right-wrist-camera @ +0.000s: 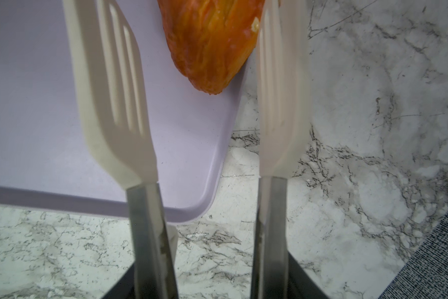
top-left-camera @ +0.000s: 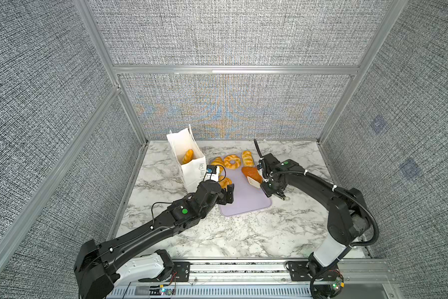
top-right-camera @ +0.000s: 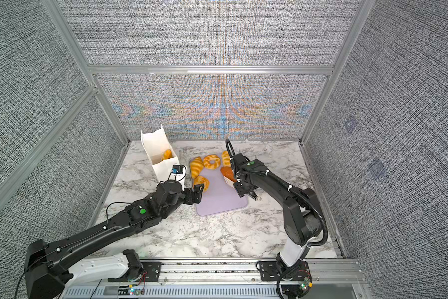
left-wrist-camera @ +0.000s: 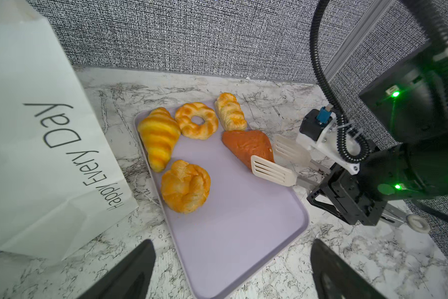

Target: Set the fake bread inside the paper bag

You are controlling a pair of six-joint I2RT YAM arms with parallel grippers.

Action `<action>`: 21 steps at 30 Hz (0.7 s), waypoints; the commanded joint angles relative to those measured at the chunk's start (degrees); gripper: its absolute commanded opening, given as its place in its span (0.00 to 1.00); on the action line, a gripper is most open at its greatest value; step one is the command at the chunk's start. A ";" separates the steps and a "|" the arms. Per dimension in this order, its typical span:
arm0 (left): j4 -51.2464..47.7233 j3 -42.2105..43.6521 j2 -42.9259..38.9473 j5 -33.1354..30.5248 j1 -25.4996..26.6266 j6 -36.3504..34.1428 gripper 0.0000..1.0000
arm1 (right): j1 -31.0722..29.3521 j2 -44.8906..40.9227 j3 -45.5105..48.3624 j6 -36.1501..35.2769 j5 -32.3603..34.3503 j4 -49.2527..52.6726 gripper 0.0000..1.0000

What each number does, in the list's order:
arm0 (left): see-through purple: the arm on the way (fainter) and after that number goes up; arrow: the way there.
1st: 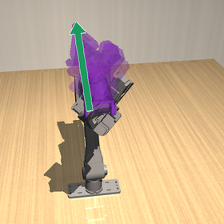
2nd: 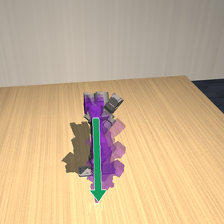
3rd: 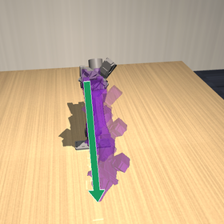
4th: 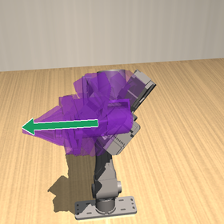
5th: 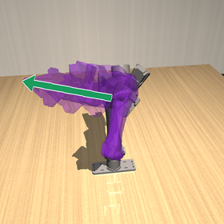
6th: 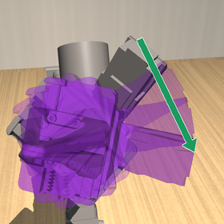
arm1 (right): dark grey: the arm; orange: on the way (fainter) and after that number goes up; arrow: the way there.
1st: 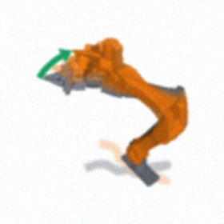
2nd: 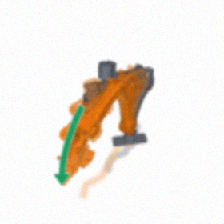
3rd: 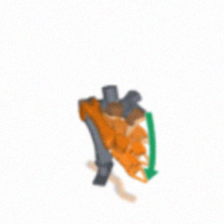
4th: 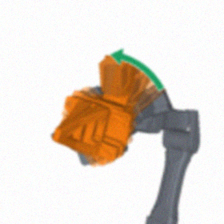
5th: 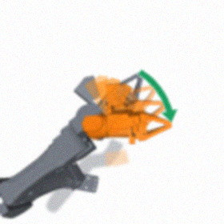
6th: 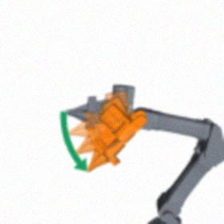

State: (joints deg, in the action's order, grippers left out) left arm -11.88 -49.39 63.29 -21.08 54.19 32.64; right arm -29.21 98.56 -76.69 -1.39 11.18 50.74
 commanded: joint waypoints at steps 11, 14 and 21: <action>-0.14 1.65 -3.40 -2.30 -0.01 0.76 0.95 | -1.16 4.53 -2.65 -0.38 6.37 2.35 0.56; -0.34 1.83 -3.63 -2.42 0.03 0.84 0.95 | -1.60 4.69 -2.68 -0.48 5.32 2.43 0.51; -0.07 1.86 -3.39 -2.21 -0.03 1.01 0.95 | -3.81 4.74 -1.66 -1.94 5.17 3.73 0.44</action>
State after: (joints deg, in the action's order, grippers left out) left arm -12.19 -47.44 59.83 -22.76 54.19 33.63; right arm -32.45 103.63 -78.65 -2.35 16.19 52.56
